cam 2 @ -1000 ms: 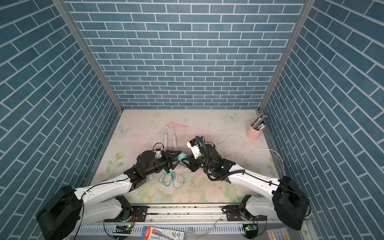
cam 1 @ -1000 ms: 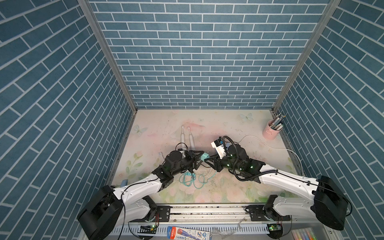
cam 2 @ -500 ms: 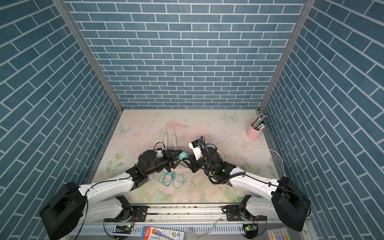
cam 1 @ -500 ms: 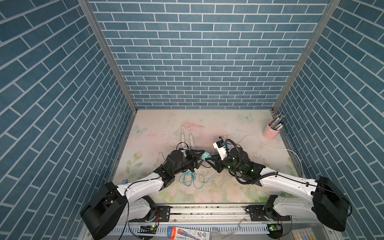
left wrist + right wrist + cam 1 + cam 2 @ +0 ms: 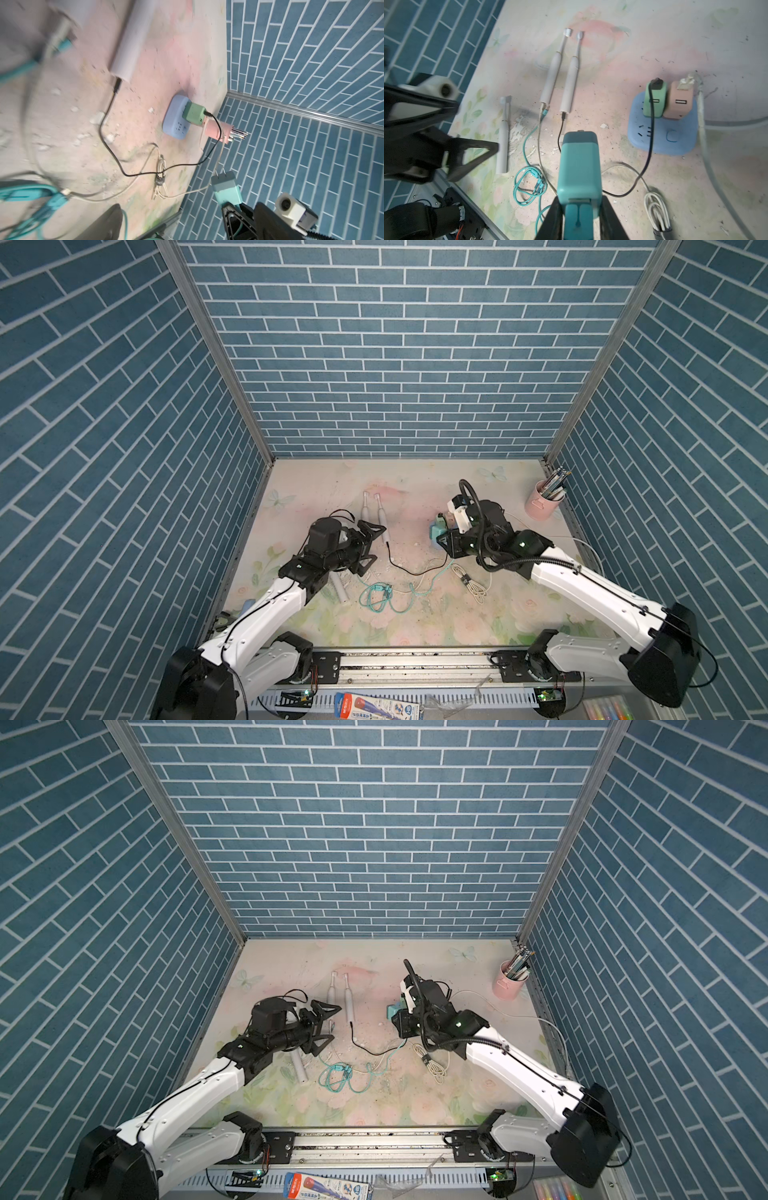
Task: Charge the electric toothbrush
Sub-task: Insert the plug into the socket.
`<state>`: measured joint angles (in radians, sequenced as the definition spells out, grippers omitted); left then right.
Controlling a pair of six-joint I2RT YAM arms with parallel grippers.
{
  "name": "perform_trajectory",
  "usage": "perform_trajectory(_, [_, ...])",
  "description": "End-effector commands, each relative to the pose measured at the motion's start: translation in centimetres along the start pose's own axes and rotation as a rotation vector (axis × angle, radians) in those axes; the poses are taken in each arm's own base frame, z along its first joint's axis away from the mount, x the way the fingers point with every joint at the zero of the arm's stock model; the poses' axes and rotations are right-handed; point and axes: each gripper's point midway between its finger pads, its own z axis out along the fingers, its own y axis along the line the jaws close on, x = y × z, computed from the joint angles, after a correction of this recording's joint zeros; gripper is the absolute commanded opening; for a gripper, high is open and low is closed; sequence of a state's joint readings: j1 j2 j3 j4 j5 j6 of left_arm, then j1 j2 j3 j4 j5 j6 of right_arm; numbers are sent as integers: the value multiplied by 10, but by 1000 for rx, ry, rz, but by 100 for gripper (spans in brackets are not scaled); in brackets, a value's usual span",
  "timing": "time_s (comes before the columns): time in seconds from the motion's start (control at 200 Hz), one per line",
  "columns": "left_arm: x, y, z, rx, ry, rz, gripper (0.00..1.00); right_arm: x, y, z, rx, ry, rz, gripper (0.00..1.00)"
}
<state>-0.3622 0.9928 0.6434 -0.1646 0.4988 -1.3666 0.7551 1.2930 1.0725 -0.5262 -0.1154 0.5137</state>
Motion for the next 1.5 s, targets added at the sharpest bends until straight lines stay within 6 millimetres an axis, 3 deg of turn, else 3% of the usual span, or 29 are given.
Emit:
perform_trajectory(0.0, [-8,47,-32,-266,4,205,100,37,-15,10,65,282,-7,0])
perform_trajectory(0.195, [-42,78,-66,-438,-91,262,100,20,-35,32,200,420,-9,0])
perform_trajectory(0.52, [-59,86,-93,-505,-129,327,100,-3,-74,55,338,525,-5,0])
perform_trajectory(1.22, [-58,86,-88,-456,-132,310,100,-4,-103,77,415,639,29,0])
perform_trajectory(1.495, [-59,86,-88,-454,-130,303,100,2,-100,88,382,671,51,0])
